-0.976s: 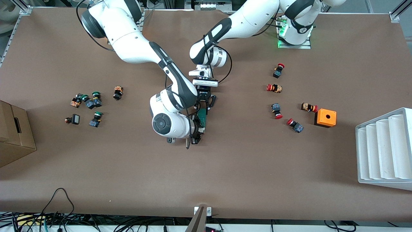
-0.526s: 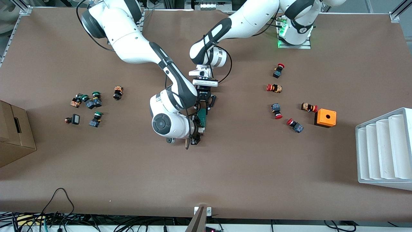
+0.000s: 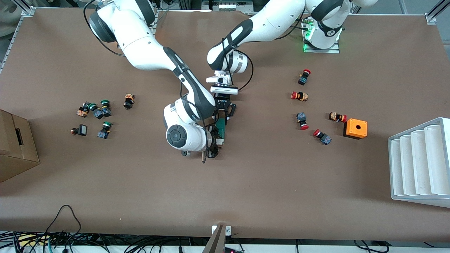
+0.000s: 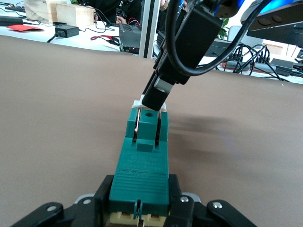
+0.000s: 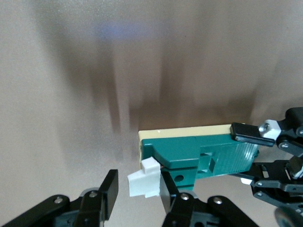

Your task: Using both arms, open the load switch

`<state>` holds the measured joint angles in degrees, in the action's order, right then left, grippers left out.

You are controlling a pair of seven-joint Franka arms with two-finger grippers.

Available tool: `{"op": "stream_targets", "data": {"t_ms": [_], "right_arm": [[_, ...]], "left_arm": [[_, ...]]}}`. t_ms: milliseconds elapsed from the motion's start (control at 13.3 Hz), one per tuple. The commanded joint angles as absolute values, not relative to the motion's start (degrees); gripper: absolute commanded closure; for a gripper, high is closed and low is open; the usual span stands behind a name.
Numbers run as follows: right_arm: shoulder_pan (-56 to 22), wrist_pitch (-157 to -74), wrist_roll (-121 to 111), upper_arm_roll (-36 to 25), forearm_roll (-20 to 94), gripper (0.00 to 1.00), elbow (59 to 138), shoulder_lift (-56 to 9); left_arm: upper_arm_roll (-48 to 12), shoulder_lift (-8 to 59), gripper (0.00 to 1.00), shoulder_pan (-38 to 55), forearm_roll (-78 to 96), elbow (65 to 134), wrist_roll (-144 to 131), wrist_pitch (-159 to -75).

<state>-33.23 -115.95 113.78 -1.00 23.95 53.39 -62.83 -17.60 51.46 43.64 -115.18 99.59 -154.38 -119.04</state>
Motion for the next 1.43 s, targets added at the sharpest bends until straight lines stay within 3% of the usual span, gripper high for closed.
{"op": "stream_targets", "data": {"t_ms": [0,150,676,751,1352], "right_arm": [[-33.66,-116.10,115.84,-1.23,23.55,0.72,51.77,-64.69],[-33.66,-115.93,116.01,-1.14,23.64,0.79,51.85,-64.69],[-34.10,-115.49,116.02,-0.97,23.38,0.82,52.03,-63.72],[-34.28,-115.49,116.02,-0.97,23.29,0.92,52.12,-63.46],[-34.28,-114.52,115.84,-0.97,23.20,0.93,52.56,-61.88]], "left_arm": [[-17.49,52.65,0.57,43.95,-116.63,98.17,-156.53,-119.53],[-17.49,52.65,0.57,43.86,-116.63,98.17,-156.53,-119.53],[-17.49,52.65,0.57,43.86,-116.63,98.09,-156.53,-119.53],[-17.49,52.65,0.57,43.86,-116.63,98.09,-156.53,-119.53],[-17.49,52.47,0.57,43.86,-116.72,98.09,-156.45,-119.53]]}}
